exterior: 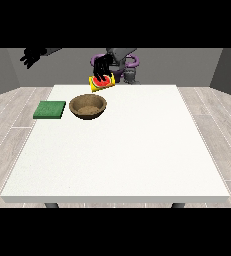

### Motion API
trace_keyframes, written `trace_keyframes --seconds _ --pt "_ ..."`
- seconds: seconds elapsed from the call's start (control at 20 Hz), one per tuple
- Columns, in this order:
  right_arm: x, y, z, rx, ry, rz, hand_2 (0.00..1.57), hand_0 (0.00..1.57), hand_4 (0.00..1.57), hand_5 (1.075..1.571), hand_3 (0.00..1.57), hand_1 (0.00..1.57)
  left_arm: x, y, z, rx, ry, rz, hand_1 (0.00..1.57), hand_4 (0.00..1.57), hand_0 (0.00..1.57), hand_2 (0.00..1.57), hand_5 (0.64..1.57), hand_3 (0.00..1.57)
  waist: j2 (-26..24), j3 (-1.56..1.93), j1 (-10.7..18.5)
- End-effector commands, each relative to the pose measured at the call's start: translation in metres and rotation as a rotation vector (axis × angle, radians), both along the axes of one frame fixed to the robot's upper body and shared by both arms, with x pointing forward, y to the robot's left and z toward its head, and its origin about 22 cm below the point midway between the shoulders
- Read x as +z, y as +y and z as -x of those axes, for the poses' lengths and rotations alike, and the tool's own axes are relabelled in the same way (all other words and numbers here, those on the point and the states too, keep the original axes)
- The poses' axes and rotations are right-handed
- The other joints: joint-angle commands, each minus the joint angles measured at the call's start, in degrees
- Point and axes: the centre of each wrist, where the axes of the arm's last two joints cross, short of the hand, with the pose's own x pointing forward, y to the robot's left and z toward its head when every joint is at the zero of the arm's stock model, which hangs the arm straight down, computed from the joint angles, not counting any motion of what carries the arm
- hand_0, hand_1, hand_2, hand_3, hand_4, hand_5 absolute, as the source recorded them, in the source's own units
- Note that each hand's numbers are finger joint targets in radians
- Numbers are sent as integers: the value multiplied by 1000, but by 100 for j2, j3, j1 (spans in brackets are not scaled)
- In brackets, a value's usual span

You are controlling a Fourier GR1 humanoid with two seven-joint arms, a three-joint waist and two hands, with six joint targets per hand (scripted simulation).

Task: Pick the cup and pour the ball into the bowl, then pick the bowl and place it on the pad

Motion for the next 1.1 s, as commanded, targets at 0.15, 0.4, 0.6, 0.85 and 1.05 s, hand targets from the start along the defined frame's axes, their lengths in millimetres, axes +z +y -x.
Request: trace_keyframes --seconds 0.15,0.4,0.6,0.85,1.05 --pt "3 -2 -7 -42 26 20 0 0 691 1548 271 0 12 -26 24 -71 39 -125 0 1119 0 1140 1571 1570 -93 -4 210" --pt "-8 -31 17 -85 11 16 0 0 691 1548 271 0 51 3 0 -42 -76 169 319 1105 319 1496 1570 1545 6 -7 513" --pt "-7 -31 19 -141 46 16 0 0 737 1553 178 0 50 53 -5 -25 5 580 1040 1316 1040 1508 1562 1149 -183 -36 1015" --pt "-10 -19 13 -188 35 22 0 0 784 1557 0 0 113 83 -18 -41 -16 1168 0 1180 0 0 1551 0 -8 -87 1495" --pt "-24 -17 20 -245 60 10 0 0 783 1555 0 0 137 121 -21 -97 37 1544 0 1092 0 0 1571 0 148 -78 1724"
